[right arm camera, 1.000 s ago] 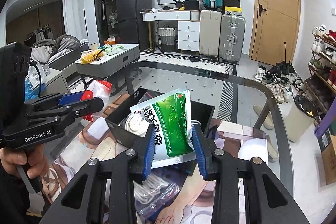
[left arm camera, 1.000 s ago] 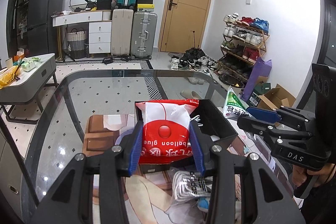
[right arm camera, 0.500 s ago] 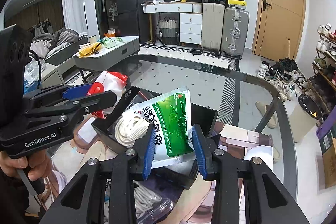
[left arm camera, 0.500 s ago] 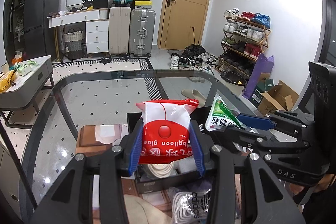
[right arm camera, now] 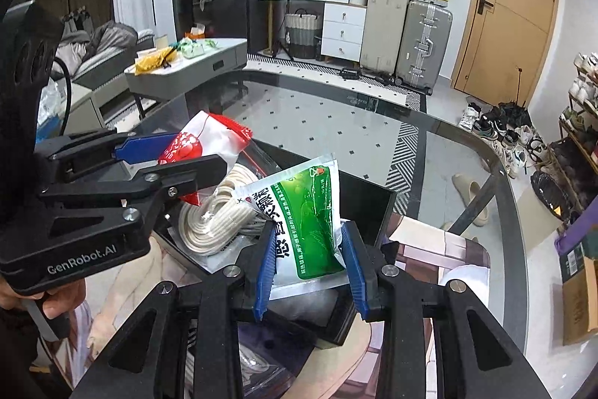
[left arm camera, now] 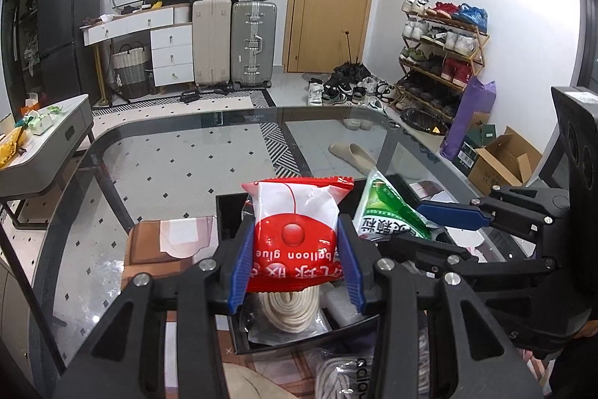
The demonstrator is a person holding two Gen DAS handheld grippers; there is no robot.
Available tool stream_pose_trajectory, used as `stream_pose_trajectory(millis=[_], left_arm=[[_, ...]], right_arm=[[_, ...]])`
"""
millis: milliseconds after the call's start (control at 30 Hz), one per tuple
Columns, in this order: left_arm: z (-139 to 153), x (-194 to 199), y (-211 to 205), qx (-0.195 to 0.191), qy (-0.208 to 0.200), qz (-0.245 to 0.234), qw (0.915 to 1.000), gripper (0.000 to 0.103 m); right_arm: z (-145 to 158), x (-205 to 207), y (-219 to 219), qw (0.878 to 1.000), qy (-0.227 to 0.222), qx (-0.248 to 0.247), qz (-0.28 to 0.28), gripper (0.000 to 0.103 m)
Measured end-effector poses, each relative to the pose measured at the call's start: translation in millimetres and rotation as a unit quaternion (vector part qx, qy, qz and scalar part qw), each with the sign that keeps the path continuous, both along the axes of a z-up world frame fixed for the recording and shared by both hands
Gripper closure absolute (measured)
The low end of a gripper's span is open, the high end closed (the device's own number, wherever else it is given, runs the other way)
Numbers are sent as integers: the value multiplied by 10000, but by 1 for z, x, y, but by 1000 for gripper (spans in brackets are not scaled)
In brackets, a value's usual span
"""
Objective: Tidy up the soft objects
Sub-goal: 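Lift and carry the red bag and green sachet with both tools over the box, then open both tools to drop the red bag and green sachet into the box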
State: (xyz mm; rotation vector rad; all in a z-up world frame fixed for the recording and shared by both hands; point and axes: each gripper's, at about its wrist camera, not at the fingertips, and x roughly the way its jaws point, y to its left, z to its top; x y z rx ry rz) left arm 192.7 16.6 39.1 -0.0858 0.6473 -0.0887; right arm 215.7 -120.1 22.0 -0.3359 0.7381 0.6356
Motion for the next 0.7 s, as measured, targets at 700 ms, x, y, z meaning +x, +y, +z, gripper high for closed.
stream_pose_trajectory(millis=[700], left_arm=[[-23,20,-8,141,333,-47,9993,62]], right_arm=[[-24,23,16,9989,137,-444,67,67]])
